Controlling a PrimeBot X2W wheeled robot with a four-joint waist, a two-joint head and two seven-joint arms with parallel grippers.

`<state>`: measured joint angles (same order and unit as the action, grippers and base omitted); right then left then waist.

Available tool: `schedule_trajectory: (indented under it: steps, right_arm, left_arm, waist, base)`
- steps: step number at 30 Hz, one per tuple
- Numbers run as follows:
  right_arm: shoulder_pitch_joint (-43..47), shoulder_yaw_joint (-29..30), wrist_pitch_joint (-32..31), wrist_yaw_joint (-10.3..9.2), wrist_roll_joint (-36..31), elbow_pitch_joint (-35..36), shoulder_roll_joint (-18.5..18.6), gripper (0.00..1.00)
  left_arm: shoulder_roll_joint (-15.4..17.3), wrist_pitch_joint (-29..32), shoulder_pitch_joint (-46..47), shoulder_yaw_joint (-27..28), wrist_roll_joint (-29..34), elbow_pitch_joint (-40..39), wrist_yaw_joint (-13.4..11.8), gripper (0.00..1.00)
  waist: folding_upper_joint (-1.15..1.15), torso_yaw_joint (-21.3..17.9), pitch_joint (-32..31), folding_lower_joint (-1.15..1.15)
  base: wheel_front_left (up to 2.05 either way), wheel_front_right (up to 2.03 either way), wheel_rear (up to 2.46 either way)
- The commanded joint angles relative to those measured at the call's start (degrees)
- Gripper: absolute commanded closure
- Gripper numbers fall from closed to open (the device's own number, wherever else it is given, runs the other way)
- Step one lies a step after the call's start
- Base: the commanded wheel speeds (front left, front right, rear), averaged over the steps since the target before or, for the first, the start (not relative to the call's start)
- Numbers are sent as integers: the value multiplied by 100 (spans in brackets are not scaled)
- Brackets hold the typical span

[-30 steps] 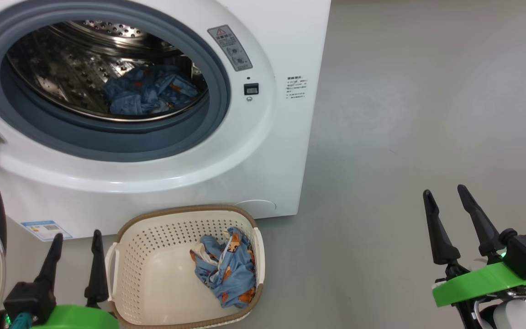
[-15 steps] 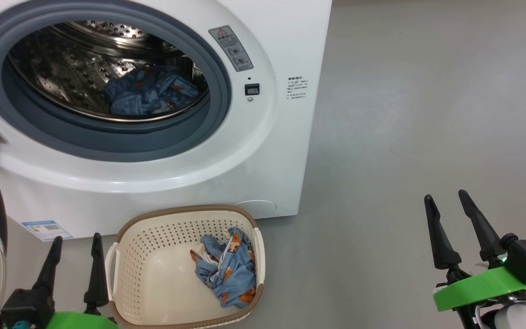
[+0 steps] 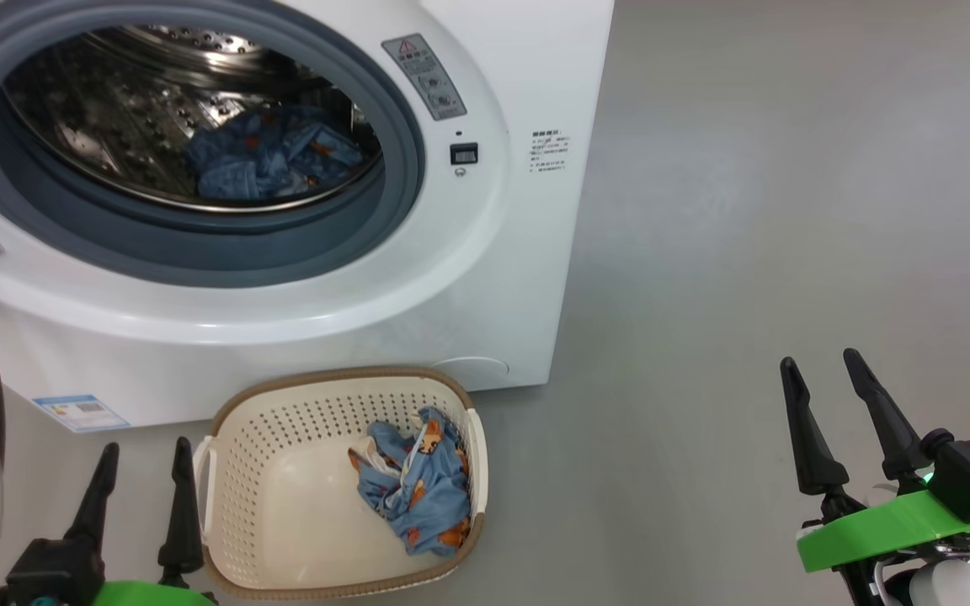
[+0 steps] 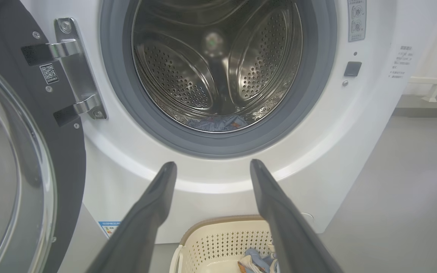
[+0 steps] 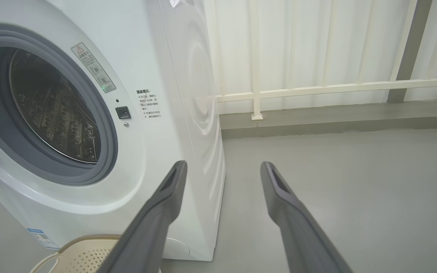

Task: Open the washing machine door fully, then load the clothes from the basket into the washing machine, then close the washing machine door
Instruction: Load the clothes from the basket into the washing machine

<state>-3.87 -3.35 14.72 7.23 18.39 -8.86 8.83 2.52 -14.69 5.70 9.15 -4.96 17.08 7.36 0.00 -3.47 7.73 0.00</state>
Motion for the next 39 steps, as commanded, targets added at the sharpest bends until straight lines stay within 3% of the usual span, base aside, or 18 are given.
schedule_trajectory:
  steps: [1,18,28,39]
  right_arm:
    - [-117,-83,28,25,70,174,47,0]
    - [-684,58,28,25,22,344,-107,0]
    - [-1182,51,28,25,0,458,-255,0]
    - [-1657,-21,28,25,15,530,-427,0]
  left_arm:
    - [55,-30,127,130,-67,-52,-2,0]
    - [38,-30,1075,-506,-494,1468,10,0]
    - [397,-30,2215,-1417,-967,2776,12,0]
    - [807,-22,3361,-2820,-1675,4033,13,0]
  waist:
    - [0,-6,107,0]
    - [0,-132,1340,0]
    - [0,-318,2189,0]
    - [0,-578,2993,0]
  base:
    - [0,0,0]
    - [0,0,0]
    - [0,0,0]
    - [0,0,0]
